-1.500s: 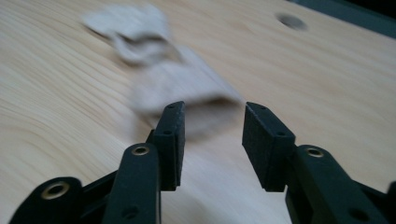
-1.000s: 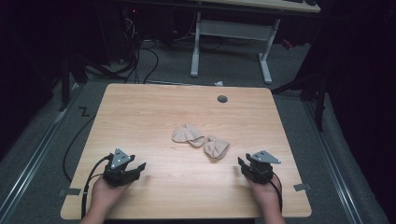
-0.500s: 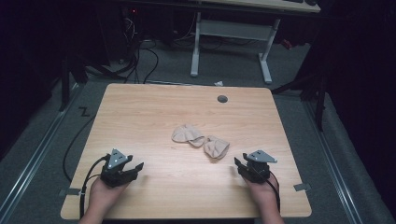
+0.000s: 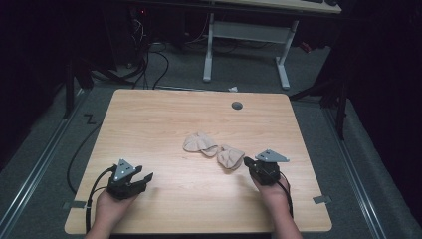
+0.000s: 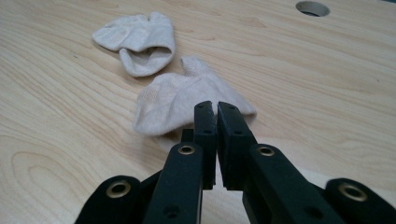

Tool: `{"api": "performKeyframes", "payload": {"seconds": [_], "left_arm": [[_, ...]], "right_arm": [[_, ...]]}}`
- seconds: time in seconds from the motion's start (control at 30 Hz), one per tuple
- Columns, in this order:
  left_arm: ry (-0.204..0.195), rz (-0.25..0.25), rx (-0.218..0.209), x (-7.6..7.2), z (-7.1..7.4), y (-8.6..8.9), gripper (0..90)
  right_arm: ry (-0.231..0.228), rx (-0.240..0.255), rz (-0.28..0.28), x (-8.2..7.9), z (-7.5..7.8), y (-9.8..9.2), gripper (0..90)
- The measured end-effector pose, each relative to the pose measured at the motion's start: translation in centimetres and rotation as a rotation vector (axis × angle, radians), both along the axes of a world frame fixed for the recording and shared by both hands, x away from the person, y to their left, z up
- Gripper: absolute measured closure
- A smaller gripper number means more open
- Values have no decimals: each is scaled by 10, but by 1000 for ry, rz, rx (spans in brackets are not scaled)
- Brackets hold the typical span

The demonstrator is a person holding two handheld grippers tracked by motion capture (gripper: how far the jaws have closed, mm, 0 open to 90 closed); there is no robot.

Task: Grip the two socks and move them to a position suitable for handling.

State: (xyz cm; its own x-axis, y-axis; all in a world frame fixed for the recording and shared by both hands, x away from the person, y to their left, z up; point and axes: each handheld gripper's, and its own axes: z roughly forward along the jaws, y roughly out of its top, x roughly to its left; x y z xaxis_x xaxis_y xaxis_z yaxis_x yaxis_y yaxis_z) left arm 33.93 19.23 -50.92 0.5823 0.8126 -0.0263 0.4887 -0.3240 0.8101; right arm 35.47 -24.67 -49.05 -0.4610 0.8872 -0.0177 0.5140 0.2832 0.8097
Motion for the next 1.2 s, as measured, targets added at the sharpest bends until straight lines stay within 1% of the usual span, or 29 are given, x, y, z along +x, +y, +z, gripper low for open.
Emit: {"api": "performKeyframes", "payload": {"seconds": [0.03, 0.07, 0.1, 0.13, 0.17, 0.2, 0.23, 0.27, 0.3, 0.33, 0.4, 0.43, 0.47, 0.5, 0.53, 0.57, 0.6, 0.63, 0.7, 0.73, 0.8, 0.83, 0.93, 0.97, 1.03, 1.07, 1.1, 1.13, 1.2], "left_arm": [[6, -5, 7, 0, 0, 0, 489], [4, -7, 10, 0, -1, 0, 489], [4, -7, 10, 0, -1, 0, 489], [6, -6, 4, 0, -1, -1, 489], [6, -6, 4, 0, -1, -1, 489], [6, -12, 14, 0, -1, 0, 489], [6, -12, 14, 0, -1, 0, 489], [3, -14, 16, 0, 0, 1, 490], [3, -14, 16, 0, 0, 1, 489], [1, -8, 10, 0, 0, 1, 489], [3, -7, 9, 0, -1, 2, 490], [4, -7, 8, 0, -1, 2, 489], [2, -10, 10, -1, 0, 2, 490], [2, -10, 10, -1, 0, 2, 489], [-1, -12, 7, -1, 0, 2, 489], [-1, -12, 7, -1, 0, 2, 488], [-2, -14, 10, -1, 1, 3, 488], [-2, -14, 10, -1, 1, 3, 488], [-1, -14, 8, -1, 1, 3, 488], [-2, -12, 6, -1, 0, 3, 488], [2, -10, 3, 0, 0, 3, 488], [0, -6, 8, 0, 0, 3, 487], [2, 4, 3, 1, 0, 5, 488], [6, 5, 0, 1, 0, 5, 488], [4, 12, -3, 1, 1, 6, 488], [5, 13, -1, 2, 1, 6, 488], [5, 13, -1, 2, 1, 6, 488], [5, 15, -2, 2, 0, 5, 488], [4, 13, 3, 2, 0, 4, 488]], "right_arm": [[3, -1, 5, 3, 0, 2, 868], [15, -22, 17, 12, -1, 9, 867], [15, -22, 17, 12, -1, 9, 867], [27, -35, 28, 22, -4, 15, 866], [27, -35, 28, 22, -4, 15, 866], [41, -47, 31, 32, -5, 19, 866], [41, -47, 31, 32, -5, 19, 866], [43, -56, 29, 41, -4, 24, 866], [43, -56, 29, 41, -4, 24, 866], [45, -80, 24, 50, -4, 27, 867], [52, -81, 19, 53, -4, 28, 868], [62, -95, 11, 59, -6, 27, 870], [71, -104, 8, 60, -7, 27, 872], [71, -104, 8, 60, -7, 27, 872], [91, -120, 2, 62, -11, 27, 872], [97, -126, 2, 62, -14, 27, 872], [97, -126, 2, 62, -14, 27, 872], [101, -131, -2, 60, -18, 26, 871], [102, -125, -1, 58, -21, 25, 871], [116, -136, -7, 55, -27, 25, 871], [118, -138, -6, 54, -30, 24, 871], [115, -125, -12, 50, -32, 22, 871], [120, -128, -7, 48, -31, 22, 869], [116, -139, 1, 46, -31, 22, 869], [111, -132, 7, 41, -32, 23, 869], [112, -122, 17, 36, -33, 24, 868], [112, -122, 17, 36, -33, 24, 868], [109, -124, 34, 30, -32, 25, 867], [109, -126, 42, 28, -32, 26, 863]]}}
